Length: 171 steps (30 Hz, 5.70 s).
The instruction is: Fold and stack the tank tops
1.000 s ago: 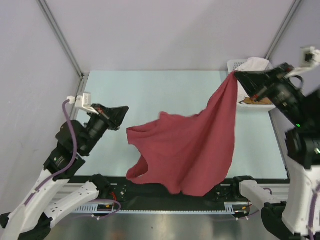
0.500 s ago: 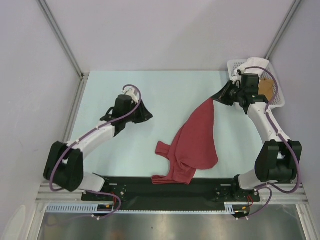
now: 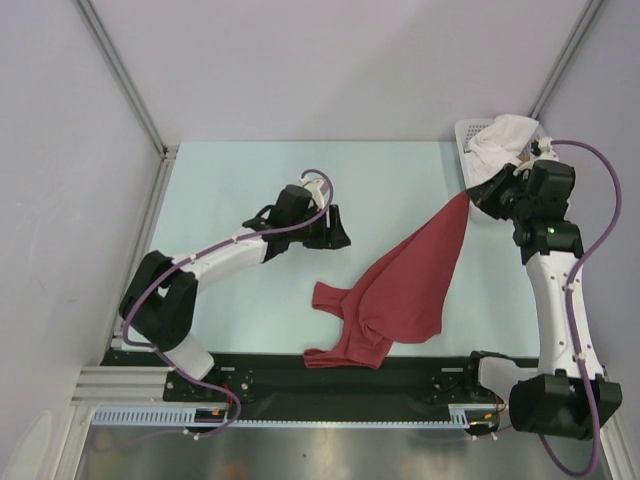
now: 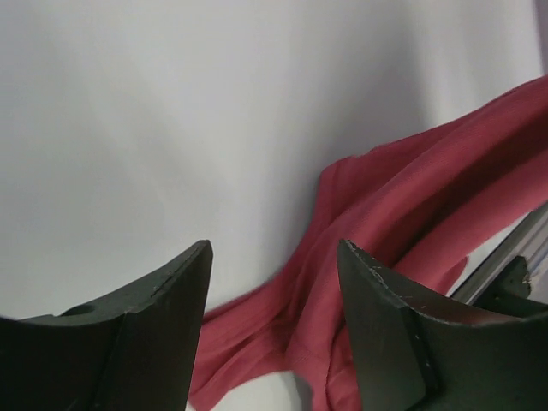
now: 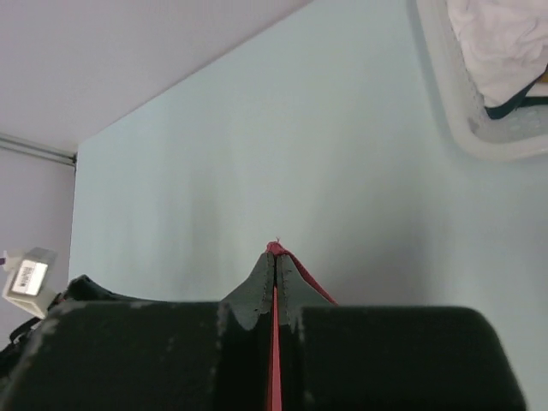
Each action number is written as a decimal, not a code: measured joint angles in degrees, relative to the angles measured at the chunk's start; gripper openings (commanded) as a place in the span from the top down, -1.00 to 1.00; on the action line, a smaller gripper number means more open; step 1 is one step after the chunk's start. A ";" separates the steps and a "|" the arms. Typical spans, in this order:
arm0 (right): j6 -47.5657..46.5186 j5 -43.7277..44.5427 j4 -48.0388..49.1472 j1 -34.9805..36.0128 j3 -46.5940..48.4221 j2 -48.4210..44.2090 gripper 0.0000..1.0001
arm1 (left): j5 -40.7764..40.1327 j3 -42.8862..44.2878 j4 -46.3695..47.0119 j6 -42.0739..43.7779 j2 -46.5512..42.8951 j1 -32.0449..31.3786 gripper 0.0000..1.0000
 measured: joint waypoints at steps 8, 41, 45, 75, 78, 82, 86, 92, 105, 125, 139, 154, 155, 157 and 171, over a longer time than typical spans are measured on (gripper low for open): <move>-1.77 0.74 -3.23 -0.02 1.33 -1.55 1.00 | -6.64 -11.17 -8.24 -0.57 -8.68 -2.10 -0.29; 0.15 -1.44 2.19 -0.07 -3.21 6.69 1.00 | -0.35 -20.94 -1.49 -5.14 -10.58 20.90 0.99; 0.85 -2.14 4.48 -0.07 -3.85 9.51 1.00 | -3.98 -22.88 -1.31 -5.73 -24.52 28.04 0.99; 6.47 -2.97 19.58 7.65 18.93 51.78 -0.19 | -7.02 3.65 -4.81 -2.49 5.64 34.58 -0.83; 5.92 -1.57 17.92 9.79 5.86 41.40 -0.19 | -7.34 -2.40 -5.31 -2.49 -0.20 33.16 -0.82; 4.68 0.20 16.09 16.44 -5.88 28.13 -0.29 | -7.96 -10.25 -5.92 -2.56 -10.51 25.99 -0.81; 3.98 1.33 15.56 23.54 -12.39 21.66 -0.34 | -9.46 -18.29 -7.56 -4.28 -19.76 17.38 -0.87; 3.85 6.23 12.87 31.12 -19.30 18.43 -0.23 | -16.92 -23.45 -15.98 -8.50 -25.83 15.17 -0.95; 5.55 13.22 12.90 40.85 -20.74 22.16 -0.07 | -20.74 -32.76 -17.84 -15.80 -38.29 15.12 -0.88; 5.49 18.62 11.30 27.74 -30.10 11.54 1.00 | -16.79 -37.83 -14.99 -16.31 -34.91 13.86 -0.54; 5.99 14.84 12.81 35.78 -29.68 13.46 -0.03 | -15.74 -39.45 -8.24 -16.98 -30.05 12.79 1.00; 8.20 15.13 16.63 42.93 -22.95 22.71 -0.11 | -15.98 -38.77 -8.41 -13.20 -30.84 29.35 0.99; 8.31 15.17 16.72 43.32 -22.32 23.45 -0.11 | -15.96 -38.53 -8.41 -13.03 -30.82 30.01 0.99; 8.57 15.34 16.87 44.52 -21.14 25.03 -0.09 | -15.52 -38.10 -8.15 -12.92 -30.62 30.64 0.99; 12.46 18.12 19.15 52.87 -16.70 30.80 0.74 | -12.96 -37.46 -5.22 -12.52 -28.30 30.95 0.99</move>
